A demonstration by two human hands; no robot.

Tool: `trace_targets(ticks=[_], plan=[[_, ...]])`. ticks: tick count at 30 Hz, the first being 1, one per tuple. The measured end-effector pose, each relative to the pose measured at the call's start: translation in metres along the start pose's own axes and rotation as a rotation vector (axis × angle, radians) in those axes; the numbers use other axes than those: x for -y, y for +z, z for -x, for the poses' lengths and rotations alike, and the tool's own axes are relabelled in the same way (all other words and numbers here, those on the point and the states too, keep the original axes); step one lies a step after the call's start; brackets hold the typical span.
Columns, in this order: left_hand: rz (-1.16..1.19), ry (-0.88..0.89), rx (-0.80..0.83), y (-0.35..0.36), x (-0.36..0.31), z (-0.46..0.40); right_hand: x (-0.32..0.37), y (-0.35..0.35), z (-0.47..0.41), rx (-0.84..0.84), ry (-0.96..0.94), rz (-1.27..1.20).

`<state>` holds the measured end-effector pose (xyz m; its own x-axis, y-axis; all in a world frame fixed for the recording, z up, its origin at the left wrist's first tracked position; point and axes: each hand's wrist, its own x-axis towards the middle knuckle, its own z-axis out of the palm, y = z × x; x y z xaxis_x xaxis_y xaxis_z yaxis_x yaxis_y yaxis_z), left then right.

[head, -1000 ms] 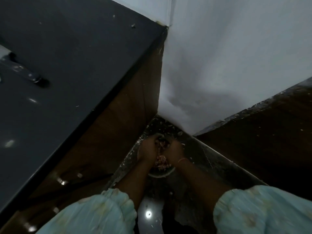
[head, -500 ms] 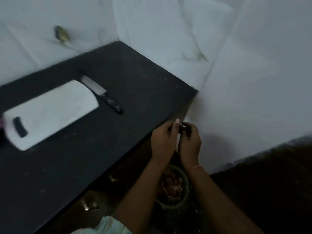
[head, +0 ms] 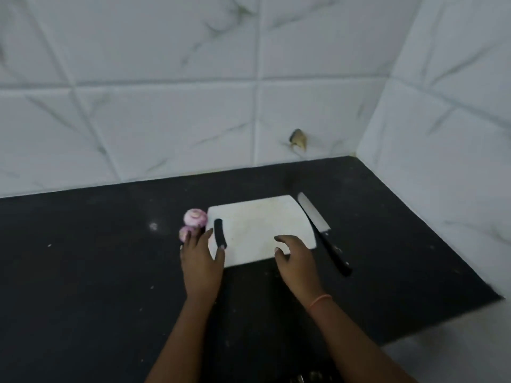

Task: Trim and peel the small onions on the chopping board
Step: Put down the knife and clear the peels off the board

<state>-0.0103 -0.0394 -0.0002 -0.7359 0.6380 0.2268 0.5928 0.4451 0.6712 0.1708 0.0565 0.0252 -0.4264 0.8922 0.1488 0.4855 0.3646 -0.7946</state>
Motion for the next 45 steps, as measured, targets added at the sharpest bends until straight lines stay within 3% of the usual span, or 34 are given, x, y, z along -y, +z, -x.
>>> trace_targets(ticks=[6, 12, 16, 18, 21, 28, 34, 45], plan=[[0.047, -0.224, 0.059, -0.036, 0.048, -0.052, 0.037, 0.055, -0.055, 0.163, -0.048, 0.080], [0.270, -0.169, 0.102, -0.024, 0.070, -0.060, 0.080, 0.136, -0.097, 0.467, -0.184, 0.138], [0.345, -0.158, 0.065, -0.024, 0.075, -0.058, 0.084, 0.163, -0.121, 0.590, -0.266, 0.410], [0.364, -0.166, 0.064, -0.025, 0.077, -0.058, 0.085, 0.169, -0.128, 0.606, -0.346, 0.516], [0.392, -0.152, 0.033, -0.024, 0.069, -0.058, 0.080, 0.169, -0.137, 0.603, -0.336, 0.398], [0.288, 0.009, 0.140, 0.018, 0.017, -0.055, 0.032, 0.110, -0.158, 0.297, -0.141, 0.232], [0.287, 0.130, 0.270, 0.052, -0.001, -0.059, 0.000, 0.089, -0.163, 0.334, -0.117, 0.220], [0.361, -0.040, 0.092, 0.070, -0.010, -0.028, -0.015, 0.079, -0.158, 0.587, -0.171, 0.007]])
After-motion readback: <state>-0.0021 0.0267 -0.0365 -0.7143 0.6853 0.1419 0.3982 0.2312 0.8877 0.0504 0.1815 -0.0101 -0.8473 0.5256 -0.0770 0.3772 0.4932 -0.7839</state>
